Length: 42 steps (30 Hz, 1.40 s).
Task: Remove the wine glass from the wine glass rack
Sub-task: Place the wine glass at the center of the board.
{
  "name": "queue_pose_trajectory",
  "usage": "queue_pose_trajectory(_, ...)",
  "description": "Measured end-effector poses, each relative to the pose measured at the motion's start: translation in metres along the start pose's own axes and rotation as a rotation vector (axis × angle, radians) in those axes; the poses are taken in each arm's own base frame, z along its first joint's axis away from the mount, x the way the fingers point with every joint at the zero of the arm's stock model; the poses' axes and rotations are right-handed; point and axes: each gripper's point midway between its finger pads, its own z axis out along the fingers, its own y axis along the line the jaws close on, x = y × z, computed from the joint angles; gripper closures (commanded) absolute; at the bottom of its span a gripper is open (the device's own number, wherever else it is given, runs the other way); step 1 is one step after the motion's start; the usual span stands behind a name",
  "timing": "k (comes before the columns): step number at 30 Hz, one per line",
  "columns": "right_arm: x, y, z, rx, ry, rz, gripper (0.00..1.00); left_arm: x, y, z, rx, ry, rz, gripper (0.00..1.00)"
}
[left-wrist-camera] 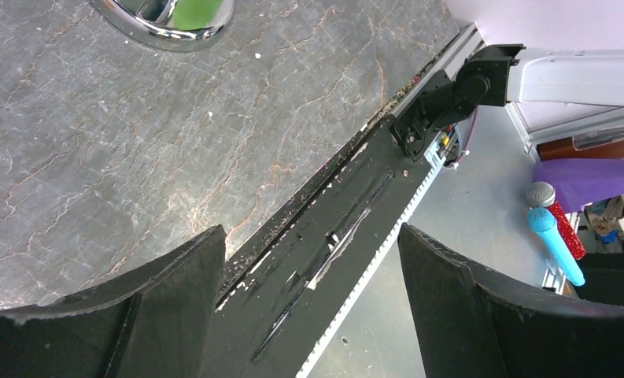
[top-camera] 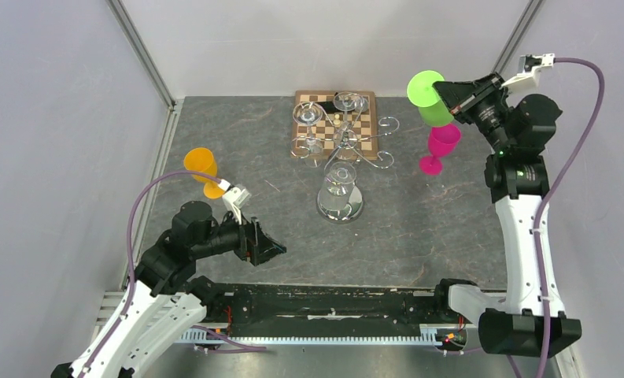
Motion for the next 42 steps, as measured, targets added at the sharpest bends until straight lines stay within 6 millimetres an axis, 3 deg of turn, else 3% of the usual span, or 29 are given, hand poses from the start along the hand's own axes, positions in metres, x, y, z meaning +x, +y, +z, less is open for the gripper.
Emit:
queue_pose_trajectory(5, -0.014, 0.040, -0.019, -0.078, -0.015, -0.143, 1.00, 0.001, 0.000, 0.001, 0.005, 0.012, -0.005, 0.14)
queue_pose_trajectory(10, -0.008, 0.107, -0.033, -0.271, 0.031, -0.281, 1.00, -0.004, -0.006, 0.000, 0.008, 0.015, -0.038, 0.15)
queue_pose_trajectory(14, 0.015, 0.145, -0.036, -0.396, 0.116, -0.380, 1.00, -0.023, -0.022, -0.009, 0.031, -0.025, -0.049, 0.15)
queue_pose_trajectory(19, 0.072, 0.182, -0.033, -0.535, 0.270, -0.462, 1.00, -0.059, -0.050, -0.027, 0.066, -0.094, -0.046, 0.16)
queue_pose_trajectory(26, 0.139, 0.212, -0.045, -0.691, 0.400, -0.602, 1.00, -0.098, -0.079, -0.049, 0.087, -0.185, -0.115, 0.16)
queue_pose_trajectory(35, 0.176, 0.260, -0.088, -0.939, 0.370, -0.784, 1.00, -0.130, -0.099, -0.072, 0.097, -0.302, -0.254, 0.16)
queue_pose_trajectory(42, 0.204, 0.276, -0.114, -1.063, 0.346, -0.904, 1.00, -0.150, -0.115, -0.093, 0.125, -0.385, -0.299, 0.17)
